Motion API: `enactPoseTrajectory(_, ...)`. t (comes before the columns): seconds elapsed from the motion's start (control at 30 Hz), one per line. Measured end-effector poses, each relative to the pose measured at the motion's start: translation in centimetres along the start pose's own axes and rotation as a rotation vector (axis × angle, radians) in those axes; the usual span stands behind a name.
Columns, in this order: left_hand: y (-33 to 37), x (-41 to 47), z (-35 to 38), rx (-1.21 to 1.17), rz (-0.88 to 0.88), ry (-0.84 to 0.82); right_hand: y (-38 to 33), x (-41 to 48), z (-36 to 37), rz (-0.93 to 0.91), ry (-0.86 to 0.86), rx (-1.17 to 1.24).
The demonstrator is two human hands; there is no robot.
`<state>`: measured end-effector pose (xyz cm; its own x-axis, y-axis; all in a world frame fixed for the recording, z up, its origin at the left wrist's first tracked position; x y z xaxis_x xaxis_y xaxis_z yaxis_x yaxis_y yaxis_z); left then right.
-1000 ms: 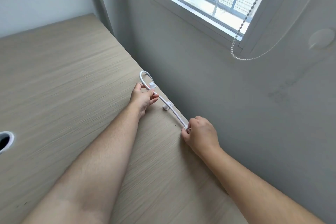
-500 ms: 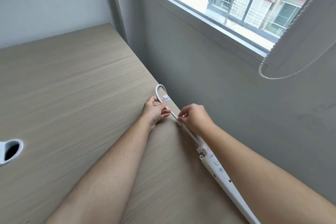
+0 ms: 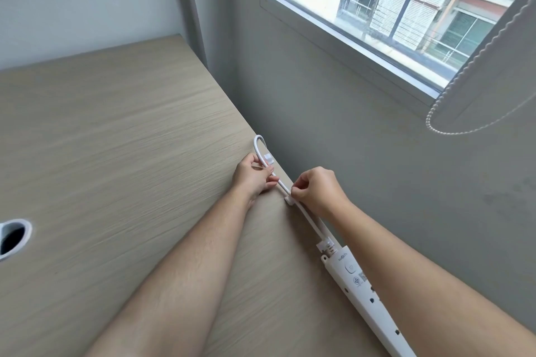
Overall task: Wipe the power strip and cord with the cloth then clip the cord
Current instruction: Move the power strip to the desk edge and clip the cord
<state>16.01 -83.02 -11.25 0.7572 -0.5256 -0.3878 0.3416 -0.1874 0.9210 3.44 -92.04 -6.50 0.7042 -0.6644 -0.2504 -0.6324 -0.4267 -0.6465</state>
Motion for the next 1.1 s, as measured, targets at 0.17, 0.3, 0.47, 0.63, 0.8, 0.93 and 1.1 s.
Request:
enactPoseTrajectory(0.17,0.2,0.7,-0.1,0.088,0.039,0.063,0.7,-0.1,-0.2,-0.013,0.064,0.058)
enactPoseTrajectory(0.3,0.0,1.0,0.1,0.073,0.045,0.015,0.6,0.1,-0.1,-0.025,0.038,0.059)
enactPoseTrajectory(0.47,0.4,1.0,0.6,0.001,0.07,-0.107,0.0,0.3,-0.1,-0.046,0.008,0.012)
enactPoseTrajectory(0.63,0.3,1.1,0.8,0.041,0.092,-0.082,0.0,0.4,-0.1,-0.048,-0.002,0.003)
enactPoseTrajectory(0.8,0.0,1.3,0.6,-0.004,0.015,-0.073,0.4,0.5,0.0,-0.048,-0.017,0.031)
enactPoseTrajectory(0.93,-0.5,2.2,-0.4,-0.166,-0.14,0.003,0.5,1.0,0.0,-0.039,-0.032,0.014)
enactPoseTrajectory(1.1,0.2,3.6,-0.8,-0.305,-0.182,0.002,-1.1,3.0,-0.1,-0.05,0.05,0.001)
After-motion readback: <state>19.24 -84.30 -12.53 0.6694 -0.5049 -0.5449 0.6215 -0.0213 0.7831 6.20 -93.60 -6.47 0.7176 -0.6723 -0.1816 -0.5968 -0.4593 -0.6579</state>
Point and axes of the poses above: each hand's wrist, its own x-axis towards the middle knuckle, its own z-axis out of the palm, y = z × x, the point moved 10 cm from there along x, towards the middle knuckle
